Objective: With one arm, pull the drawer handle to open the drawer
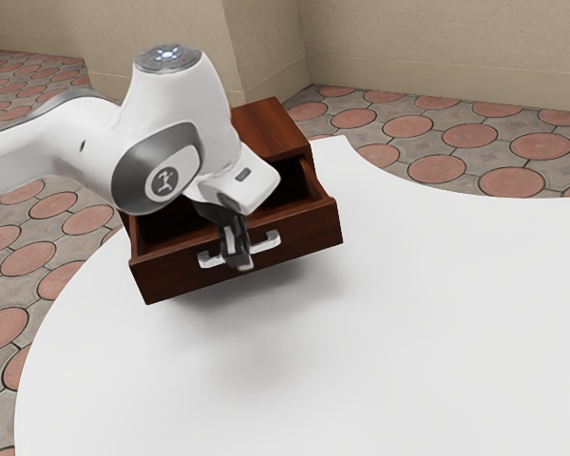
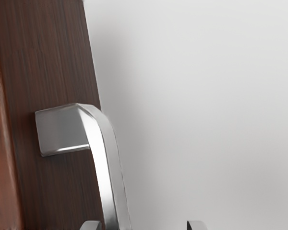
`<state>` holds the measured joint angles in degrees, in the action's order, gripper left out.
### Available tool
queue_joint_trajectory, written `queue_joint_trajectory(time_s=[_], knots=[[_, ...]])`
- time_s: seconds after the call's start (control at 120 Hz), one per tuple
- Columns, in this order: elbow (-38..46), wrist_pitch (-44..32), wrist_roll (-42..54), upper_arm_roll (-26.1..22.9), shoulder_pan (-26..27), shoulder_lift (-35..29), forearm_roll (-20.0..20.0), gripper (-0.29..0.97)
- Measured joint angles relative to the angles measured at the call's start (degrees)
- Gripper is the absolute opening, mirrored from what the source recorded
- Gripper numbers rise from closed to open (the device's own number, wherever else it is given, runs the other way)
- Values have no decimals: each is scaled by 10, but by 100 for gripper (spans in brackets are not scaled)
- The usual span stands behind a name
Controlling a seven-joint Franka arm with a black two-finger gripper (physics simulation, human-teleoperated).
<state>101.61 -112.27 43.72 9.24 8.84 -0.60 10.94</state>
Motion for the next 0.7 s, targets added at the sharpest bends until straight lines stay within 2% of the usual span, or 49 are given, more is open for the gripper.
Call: queue_joint_trajectory(time_s=[0.208,0.342,0.433,0.55,0.7], knots=[[-30,29,-2,-3,3,-34,-2,27],[-148,143,-1,-6,0,-29,-14,30],[-219,235,7,-5,-3,-17,-38,33],[-245,313,23,-4,-25,-17,-78,48],[-249,364,33,3,-53,-17,-94,58]])
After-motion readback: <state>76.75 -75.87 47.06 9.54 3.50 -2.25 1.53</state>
